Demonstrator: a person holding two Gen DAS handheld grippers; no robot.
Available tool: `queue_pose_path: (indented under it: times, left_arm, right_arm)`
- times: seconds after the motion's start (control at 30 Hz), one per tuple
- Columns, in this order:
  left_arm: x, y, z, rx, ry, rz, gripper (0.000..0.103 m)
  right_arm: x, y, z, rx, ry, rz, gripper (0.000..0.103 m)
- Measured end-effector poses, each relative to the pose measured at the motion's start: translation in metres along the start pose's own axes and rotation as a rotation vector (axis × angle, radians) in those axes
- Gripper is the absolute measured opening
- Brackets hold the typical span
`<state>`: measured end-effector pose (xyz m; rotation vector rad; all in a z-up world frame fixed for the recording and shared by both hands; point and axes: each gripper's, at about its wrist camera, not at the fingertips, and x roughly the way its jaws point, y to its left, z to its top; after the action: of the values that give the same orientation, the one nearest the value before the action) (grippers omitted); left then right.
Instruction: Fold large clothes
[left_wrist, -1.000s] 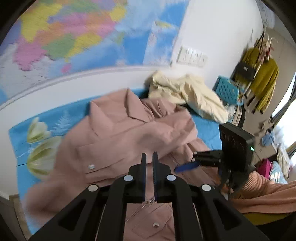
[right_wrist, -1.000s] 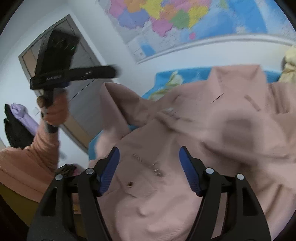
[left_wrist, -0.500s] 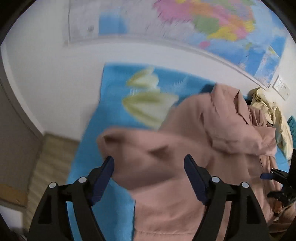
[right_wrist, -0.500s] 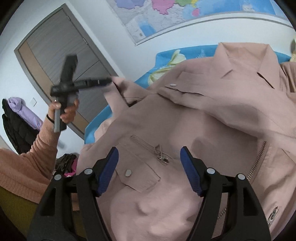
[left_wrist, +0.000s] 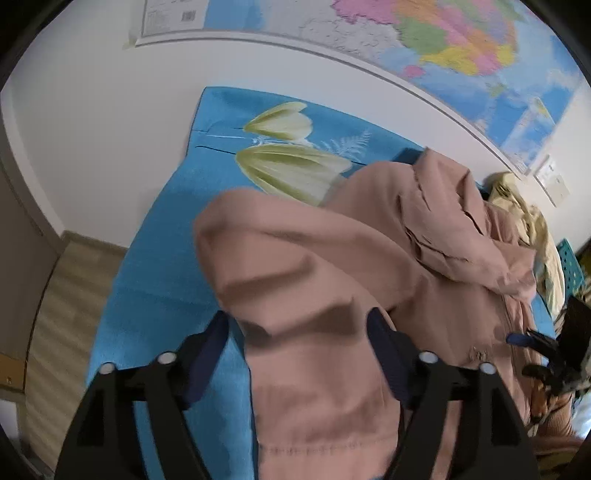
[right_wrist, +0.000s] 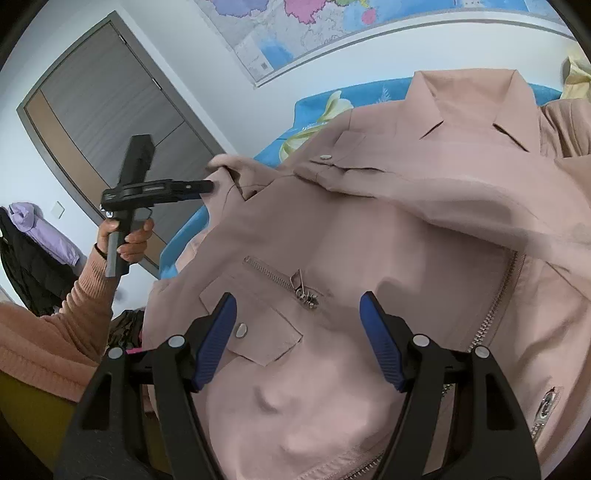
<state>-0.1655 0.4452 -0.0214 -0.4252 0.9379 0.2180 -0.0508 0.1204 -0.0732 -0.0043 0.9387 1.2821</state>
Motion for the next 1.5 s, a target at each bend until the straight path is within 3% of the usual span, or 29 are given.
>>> queue_pose_path:
  times: [0.1, 0.13, 0.17, 0.2, 0.23, 0.33, 0.43, 0.53, 0.6, 0.7, 0.8, 0.83, 0.9, 1.0, 1.13, 1.2, 1.27, 1.33, 1.4, 1.47, 1.5]
  left_arm:
    - [0.015, -0.005, -0.006, 0.028, 0.044, 0.003, 0.077]
    - [0.021, -0.005, -0.005, 0.027, 0.053, 0.001, 0.065]
    - [0.03, -0.005, -0.001, 0.014, 0.068, -0.013, 0.044]
    - [0.036, -0.006, 0.004, -0.001, 0.081, -0.036, 0.035]
    - [0.037, -0.009, 0.01, -0.005, 0.081, -0.06, 0.009]
    - [0.012, -0.031, 0.029, 0.033, 0.016, -0.131, 0.005]
    - [-0.039, -0.084, 0.054, 0.141, -0.056, -0.244, 0.005]
    - [-0.062, -0.142, 0.059, 0.278, -0.071, -0.294, 0.006]
    - [-0.06, -0.188, 0.056, 0.374, -0.032, -0.348, 0.007]
    - [-0.024, -0.248, 0.045, 0.469, 0.077, -0.413, 0.01]
    - [0.018, -0.281, 0.033, 0.516, 0.121, -0.426, 0.031]
    - [0.03, -0.284, 0.032, 0.515, 0.125, -0.412, 0.045]
    - [0.044, -0.285, 0.027, 0.507, 0.089, -0.345, 0.045]
    - [0.039, -0.266, 0.025, 0.459, 0.039, -0.37, 0.054]
    - [0.01, -0.219, 0.029, 0.374, -0.085, -0.316, 0.061]
    - [0.003, -0.187, 0.033, 0.291, -0.117, -0.265, 0.063]
    - [0.009, -0.151, 0.035, 0.199, -0.121, -0.151, 0.063]
    - [0.018, -0.131, 0.036, 0.144, -0.106, -0.108, 0.062]
    - [0.03, -0.112, 0.035, 0.09, -0.08, -0.082, 0.061]
    - [0.04, -0.104, 0.034, 0.078, -0.063, -0.074, 0.061]
    - [0.044, -0.103, 0.033, 0.079, -0.054, -0.07, 0.061]
  right_arm:
    - [0.003, 0.001, -0.001, -0.008, 0.006, 0.003, 0.069]
    - [0.004, 0.001, -0.001, -0.008, 0.007, 0.004, 0.069]
    - [0.003, 0.001, -0.001, -0.006, 0.006, 0.004, 0.069]
    - [0.002, 0.0, -0.001, -0.004, 0.004, 0.001, 0.069]
    - [0.0, 0.0, -0.002, -0.002, -0.002, -0.005, 0.069]
    - [-0.013, -0.002, -0.003, 0.005, -0.029, -0.012, 0.069]
    - [-0.032, -0.008, -0.003, 0.025, -0.07, -0.013, 0.069]
    - [-0.052, -0.014, -0.003, 0.051, -0.127, 0.004, 0.069]
    - [-0.065, -0.016, -0.003, 0.06, -0.168, 0.007, 0.069]
    - [-0.071, -0.015, -0.003, 0.062, -0.191, 0.0, 0.069]
    - [-0.069, -0.01, -0.006, 0.039, -0.186, -0.055, 0.074]
    - [-0.066, -0.01, -0.009, 0.039, -0.174, -0.086, 0.081]
    - [-0.059, -0.013, -0.013, 0.058, -0.147, -0.127, 0.084]
    - [-0.054, -0.016, -0.018, 0.064, -0.118, -0.189, 0.084]
    - [-0.046, -0.008, -0.019, 0.04, -0.103, -0.236, 0.088]
    - [-0.033, 0.007, -0.017, -0.027, -0.061, -0.245, 0.093]
    - [-0.016, 0.024, -0.018, -0.128, 0.005, -0.3, 0.093]
    - [0.002, 0.034, -0.021, -0.203, 0.076, -0.367, 0.093]
    - [0.017, 0.032, -0.024, -0.249, 0.132, -0.431, 0.079]
    - [0.013, 0.02, -0.018, -0.202, 0.145, -0.401, 0.035]
    - [0.005, 0.013, -0.013, -0.162, 0.127, -0.367, 0.022]
